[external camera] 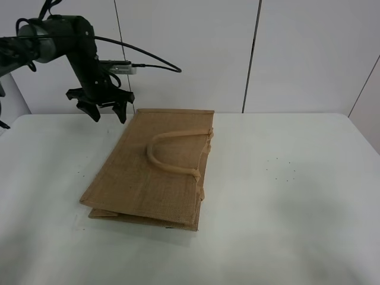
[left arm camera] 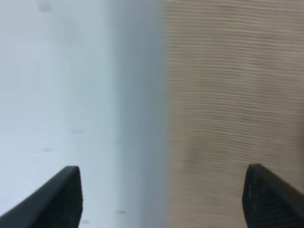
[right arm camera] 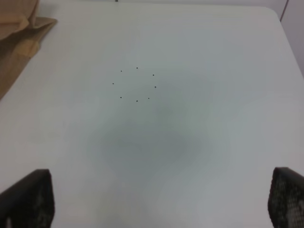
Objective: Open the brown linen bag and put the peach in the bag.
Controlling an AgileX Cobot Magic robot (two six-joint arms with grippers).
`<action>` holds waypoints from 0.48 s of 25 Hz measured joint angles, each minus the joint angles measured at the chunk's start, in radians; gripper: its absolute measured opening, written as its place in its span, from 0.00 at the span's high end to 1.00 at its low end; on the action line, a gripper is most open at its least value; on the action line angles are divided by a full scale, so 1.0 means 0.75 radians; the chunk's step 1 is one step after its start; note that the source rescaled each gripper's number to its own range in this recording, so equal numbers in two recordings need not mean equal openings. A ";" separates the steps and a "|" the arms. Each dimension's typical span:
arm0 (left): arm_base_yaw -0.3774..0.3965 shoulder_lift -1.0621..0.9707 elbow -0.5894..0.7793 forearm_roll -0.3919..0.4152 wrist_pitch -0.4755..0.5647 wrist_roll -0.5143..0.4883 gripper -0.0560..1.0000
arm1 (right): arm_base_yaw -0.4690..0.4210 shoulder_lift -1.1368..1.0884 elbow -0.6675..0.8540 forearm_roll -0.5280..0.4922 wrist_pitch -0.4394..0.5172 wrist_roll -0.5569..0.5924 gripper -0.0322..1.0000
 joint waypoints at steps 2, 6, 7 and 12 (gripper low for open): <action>0.061 -0.003 0.001 -0.007 0.000 -0.001 0.00 | 0.000 0.000 0.000 0.000 0.000 0.000 0.00; 0.144 -0.044 0.051 -0.066 0.000 0.002 0.01 | 0.000 0.000 0.000 0.000 0.000 0.000 0.00; 0.151 -0.062 0.067 -0.073 0.000 0.002 0.01 | 0.000 0.000 0.000 0.000 0.000 0.000 0.00; 0.131 -0.205 0.224 -0.087 0.000 0.007 0.01 | 0.000 0.000 0.000 0.000 0.000 0.000 0.00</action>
